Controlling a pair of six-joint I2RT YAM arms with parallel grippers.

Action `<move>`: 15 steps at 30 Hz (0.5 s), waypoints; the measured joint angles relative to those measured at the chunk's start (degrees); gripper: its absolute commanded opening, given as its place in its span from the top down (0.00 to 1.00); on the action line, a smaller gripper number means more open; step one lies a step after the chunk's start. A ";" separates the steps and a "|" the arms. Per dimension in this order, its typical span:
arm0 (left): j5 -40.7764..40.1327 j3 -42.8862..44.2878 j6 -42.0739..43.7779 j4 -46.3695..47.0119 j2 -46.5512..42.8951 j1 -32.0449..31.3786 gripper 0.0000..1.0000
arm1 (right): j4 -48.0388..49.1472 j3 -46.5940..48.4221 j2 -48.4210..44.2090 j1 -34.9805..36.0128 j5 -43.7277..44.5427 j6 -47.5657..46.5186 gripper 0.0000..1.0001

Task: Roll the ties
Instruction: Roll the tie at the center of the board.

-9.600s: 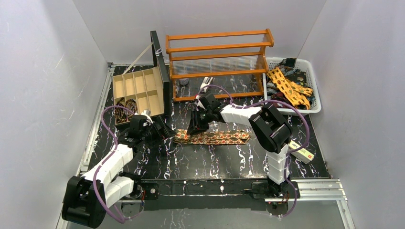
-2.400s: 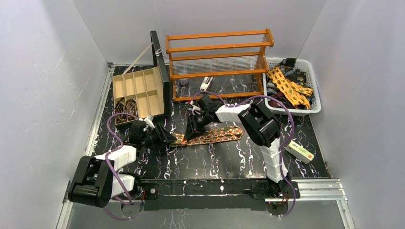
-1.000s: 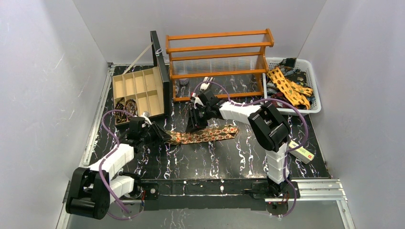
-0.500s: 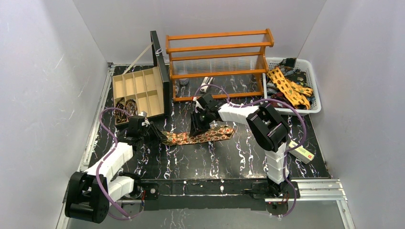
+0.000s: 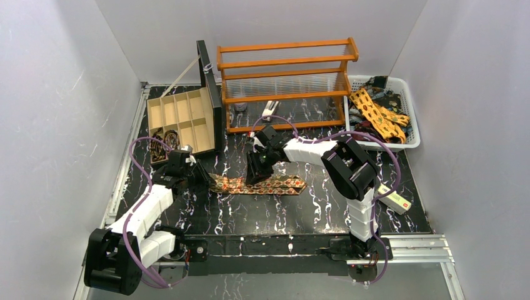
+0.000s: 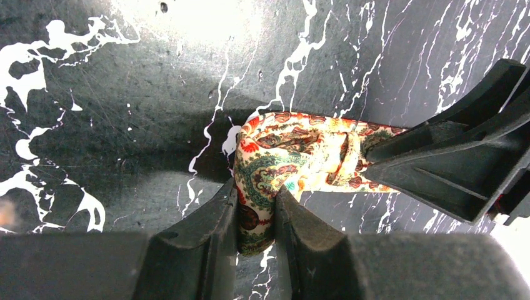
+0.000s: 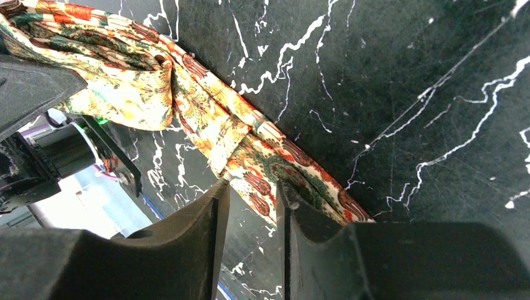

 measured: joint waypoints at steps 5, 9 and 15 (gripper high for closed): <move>0.24 0.17 1.01 -1.68 -0.15 0.00 0.94 | -1.01 0.00 -0.98 0.00 0.70 -0.04 0.54; 0.39 0.17 1.44 -2.64 -0.79 0.00 0.94 | -0.55 -0.04 -2.05 0.00 0.63 0.94 0.53; 0.17 0.35 1.90 -3.37 -0.92 0.00 0.94 | 5.29 -1.88 -4.35 0.59 0.66 6.21 0.63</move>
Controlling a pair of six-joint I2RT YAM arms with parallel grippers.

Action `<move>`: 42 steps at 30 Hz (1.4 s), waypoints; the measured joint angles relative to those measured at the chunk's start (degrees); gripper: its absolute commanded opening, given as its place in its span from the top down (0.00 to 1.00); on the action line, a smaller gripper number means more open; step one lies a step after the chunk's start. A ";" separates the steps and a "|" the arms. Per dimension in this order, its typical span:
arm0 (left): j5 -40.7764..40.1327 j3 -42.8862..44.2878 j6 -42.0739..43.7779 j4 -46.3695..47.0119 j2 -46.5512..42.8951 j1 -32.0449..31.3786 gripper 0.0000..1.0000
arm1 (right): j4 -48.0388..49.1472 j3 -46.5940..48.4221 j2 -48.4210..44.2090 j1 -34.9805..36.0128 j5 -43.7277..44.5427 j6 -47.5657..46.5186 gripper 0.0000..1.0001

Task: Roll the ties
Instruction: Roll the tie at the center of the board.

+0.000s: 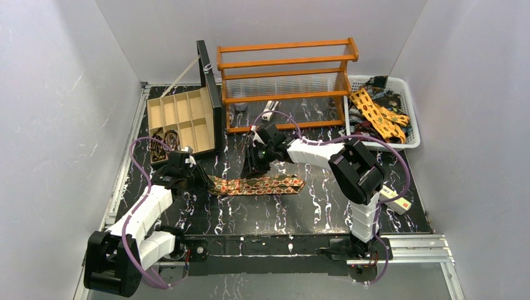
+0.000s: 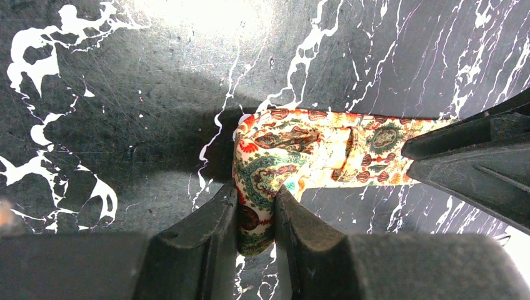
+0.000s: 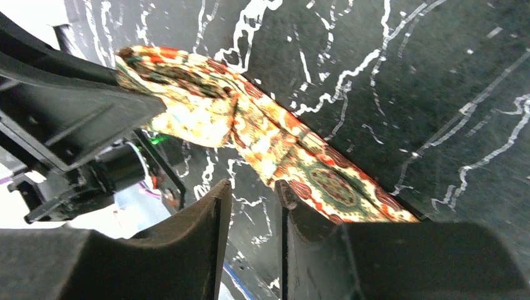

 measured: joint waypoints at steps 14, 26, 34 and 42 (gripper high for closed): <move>-1.95 0.09 -0.02 -0.76 -0.33 -0.15 0.94 | 7.98 0.85 4.72 6.25 -0.11 7.45 0.69; -5.16 0.09 -0.42 -1.05 -1.49 -0.85 0.94 | 8.37 3.74 8.85 7.23 -0.42 7.78 0.71; -6.54 0.09 -0.39 -1.07 -1.33 -1.66 0.94 | 10.86 5.90 9.16 7.48 1.66 8.37 0.77; -10.69 1.07 -0.37 -2.69 -0.98 -4.35 0.94 | 10.91 9.38 13.46 7.76 2.23 8.59 0.77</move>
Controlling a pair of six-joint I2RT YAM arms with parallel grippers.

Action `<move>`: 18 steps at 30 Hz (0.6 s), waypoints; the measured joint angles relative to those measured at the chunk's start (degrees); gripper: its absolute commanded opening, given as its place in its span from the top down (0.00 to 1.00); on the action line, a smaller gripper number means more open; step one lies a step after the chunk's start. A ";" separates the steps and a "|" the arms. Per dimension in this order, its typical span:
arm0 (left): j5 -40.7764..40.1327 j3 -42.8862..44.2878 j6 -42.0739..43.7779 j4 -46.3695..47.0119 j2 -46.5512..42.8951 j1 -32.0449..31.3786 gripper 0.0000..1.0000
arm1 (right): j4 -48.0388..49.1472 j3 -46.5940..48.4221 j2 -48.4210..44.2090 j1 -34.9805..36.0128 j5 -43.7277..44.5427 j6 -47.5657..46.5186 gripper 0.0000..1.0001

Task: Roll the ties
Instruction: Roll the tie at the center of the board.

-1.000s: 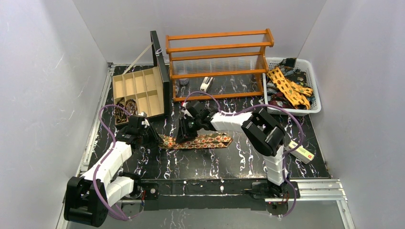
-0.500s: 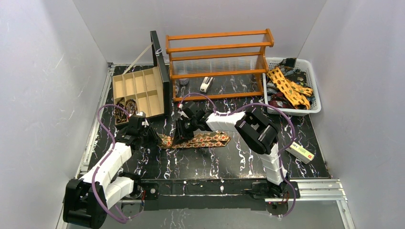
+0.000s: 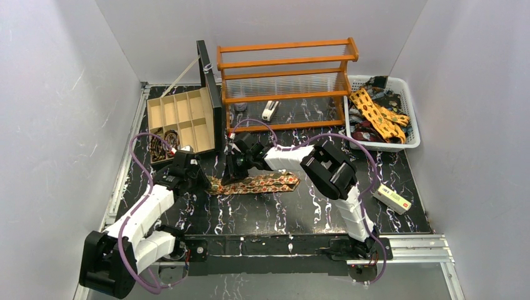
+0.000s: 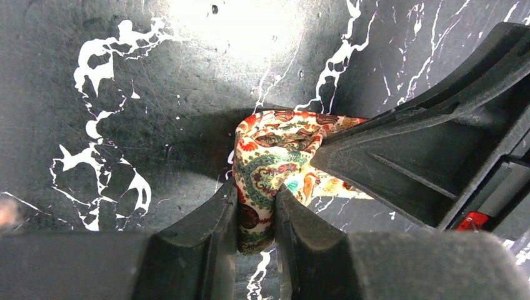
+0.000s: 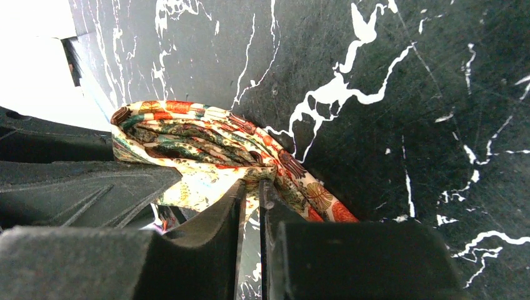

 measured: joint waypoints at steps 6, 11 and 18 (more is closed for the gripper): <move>-7.78 2.67 -0.52 -1.75 2.93 -6.82 0.95 | -1.20 0.72 -0.02 -0.09 0.00 -1.20 0.71; -14.01 5.18 -1.79 -3.96 4.66 -11.61 0.95 | -2.21 -1.22 -2.75 -1.60 0.46 -2.93 0.70; -21.68 8.50 -4.11 -6.29 6.01 -17.66 0.95 | -1.62 -11.87 -14.25 -9.07 2.27 -3.93 0.70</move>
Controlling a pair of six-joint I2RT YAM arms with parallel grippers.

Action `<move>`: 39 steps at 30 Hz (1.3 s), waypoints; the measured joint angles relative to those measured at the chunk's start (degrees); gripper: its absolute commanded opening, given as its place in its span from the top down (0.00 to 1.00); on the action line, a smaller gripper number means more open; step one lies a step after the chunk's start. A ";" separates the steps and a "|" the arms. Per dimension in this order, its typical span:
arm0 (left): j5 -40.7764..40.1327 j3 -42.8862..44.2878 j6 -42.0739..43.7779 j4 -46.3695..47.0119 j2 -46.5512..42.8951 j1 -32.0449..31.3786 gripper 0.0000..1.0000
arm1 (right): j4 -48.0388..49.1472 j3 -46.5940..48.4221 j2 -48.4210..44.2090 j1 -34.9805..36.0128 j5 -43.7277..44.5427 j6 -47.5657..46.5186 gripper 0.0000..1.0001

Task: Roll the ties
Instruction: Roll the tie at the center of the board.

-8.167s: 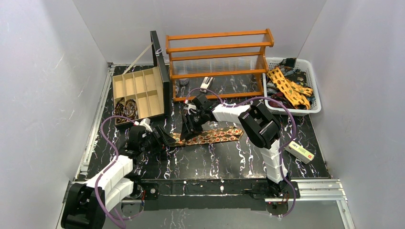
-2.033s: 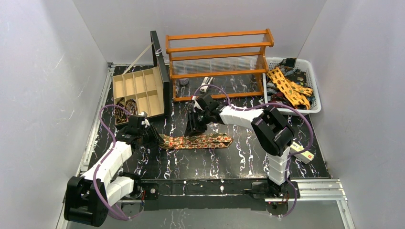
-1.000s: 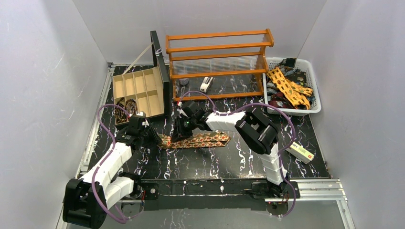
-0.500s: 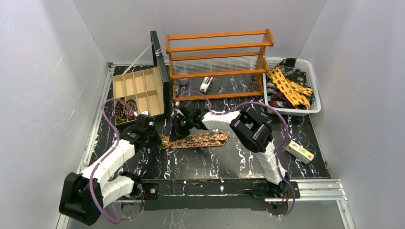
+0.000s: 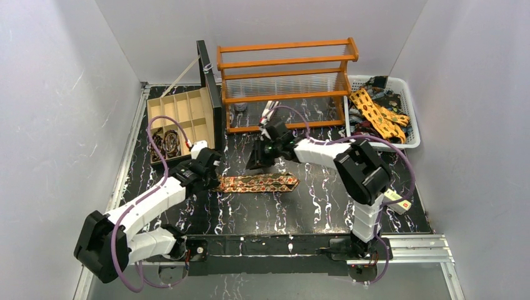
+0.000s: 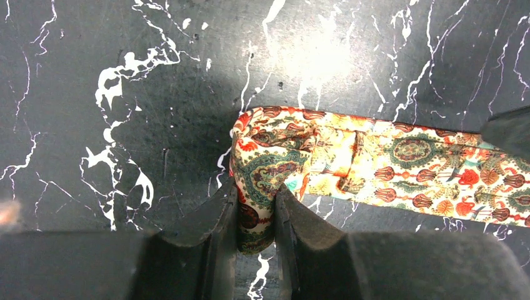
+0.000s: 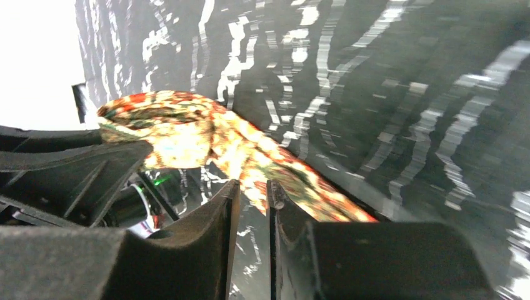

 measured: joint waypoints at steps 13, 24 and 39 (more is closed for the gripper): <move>-13.68 7.08 -4.90 -6.54 9.73 -12.20 0.93 | -0.52 -11.61 -8.04 -8.83 1.70 -0.61 0.66; -21.33 16.11 -7.52 -11.61 21.35 -20.76 0.88 | -0.50 -12.90 -8.20 -10.01 1.42 -0.61 0.61; -31.74 28.02 -12.92 -25.03 35.30 -26.73 0.89 | 0.66 -15.85 -9.99 -12.90 -0.85 -0.48 0.63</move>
